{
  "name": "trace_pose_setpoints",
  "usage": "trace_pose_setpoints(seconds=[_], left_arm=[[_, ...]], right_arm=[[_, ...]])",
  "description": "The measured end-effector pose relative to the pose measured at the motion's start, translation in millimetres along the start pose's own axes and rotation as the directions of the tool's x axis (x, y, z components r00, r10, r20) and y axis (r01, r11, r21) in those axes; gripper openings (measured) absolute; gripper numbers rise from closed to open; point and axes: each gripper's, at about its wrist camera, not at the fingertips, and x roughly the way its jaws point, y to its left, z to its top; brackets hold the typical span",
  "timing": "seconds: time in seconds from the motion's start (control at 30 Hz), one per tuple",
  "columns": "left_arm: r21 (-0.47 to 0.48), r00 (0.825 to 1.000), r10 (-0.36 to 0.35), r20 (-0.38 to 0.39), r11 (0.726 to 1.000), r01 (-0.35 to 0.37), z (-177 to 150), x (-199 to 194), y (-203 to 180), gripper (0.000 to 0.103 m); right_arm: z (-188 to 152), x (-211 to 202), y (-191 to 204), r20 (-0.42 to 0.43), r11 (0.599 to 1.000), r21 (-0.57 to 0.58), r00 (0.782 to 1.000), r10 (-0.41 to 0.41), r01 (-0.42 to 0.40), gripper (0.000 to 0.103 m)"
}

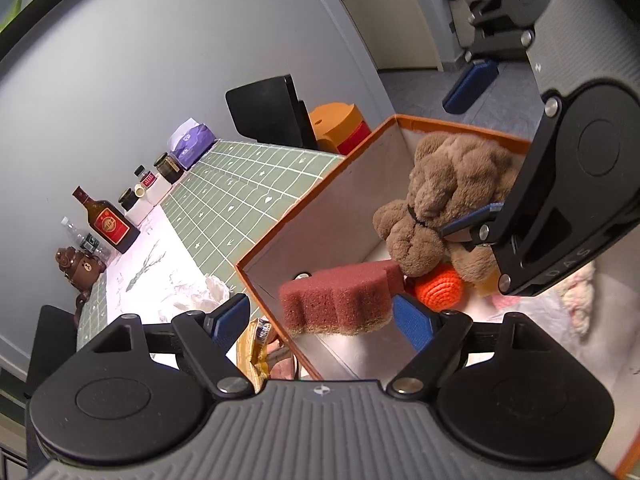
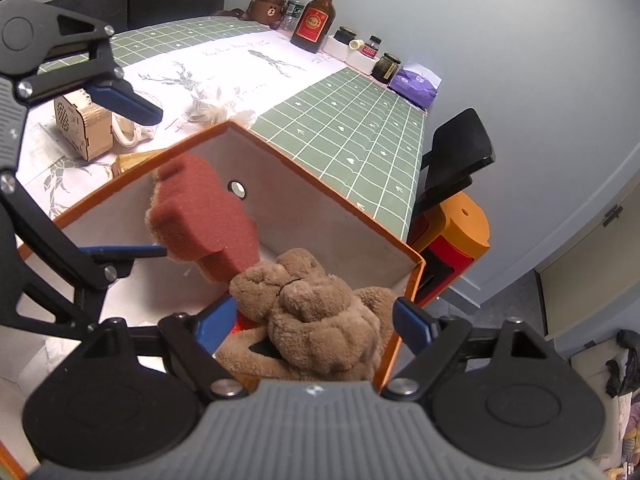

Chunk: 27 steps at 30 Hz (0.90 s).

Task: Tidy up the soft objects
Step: 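Open both grippers to drop the sponge and bear into the box, then move both tools back toward the white mesh bag and snack packet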

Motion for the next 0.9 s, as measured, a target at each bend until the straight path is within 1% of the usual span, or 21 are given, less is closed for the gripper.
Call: trace_pose_setpoints(seconds=[0.1, 0.2, 0.27, 0.37, 0.5, 0.63, 0.7, 0.9], left_arm=[[-0.046, 0.999, -0.034, 0.027, 0.998, 0.036, -3, -12, 6, 0.096], [-0.114, 0.995, -0.086, 0.058, 0.989, 0.092, -10, -22, 14, 0.096], [-0.155, 0.992, -0.089, 0.088, 0.983, 0.102, -15, -31, 17, 0.096], [-0.201, 0.988, -0.076, 0.131, 0.974, 0.102, -25, -45, 24, 0.096], [-0.262, 0.982, -0.053, 0.18, 0.96, 0.1, -39, -66, 34, 0.096], [-0.317, 0.977, -0.027, 0.21, 0.944, 0.094, -56, -85, 44, 0.096], [-0.347, 0.975, -0.007, 0.222, 0.934, 0.086, -66, -94, 49, 0.096], [-0.413, 0.968, 0.068, 0.24, 0.91, 0.038, -99, -119, 59, 0.095]], right_arm=[[-2, -11, 0, 0.004, 1.0, 0.029, 1.0, -0.003, 0.003, 0.085], [-6, -22, 3, 0.017, 0.998, 0.061, 1.0, -0.006, 0.005, 0.088], [-9, -30, 5, 0.033, 0.996, 0.093, 0.999, -0.019, 0.016, 0.088], [-14, -41, 12, 0.058, 0.988, 0.155, 0.998, -0.039, 0.029, 0.088], [-20, -61, 30, 0.115, 0.976, 0.217, 0.991, -0.063, 0.037, 0.088], [-23, -81, 50, 0.181, 0.965, 0.262, 0.981, -0.066, 0.017, 0.087], [-22, -89, 64, 0.207, 0.961, 0.276, 0.974, -0.088, 0.028, 0.087], [-23, -109, 107, 0.303, 0.954, 0.295, 0.942, -0.147, 0.054, 0.088]])
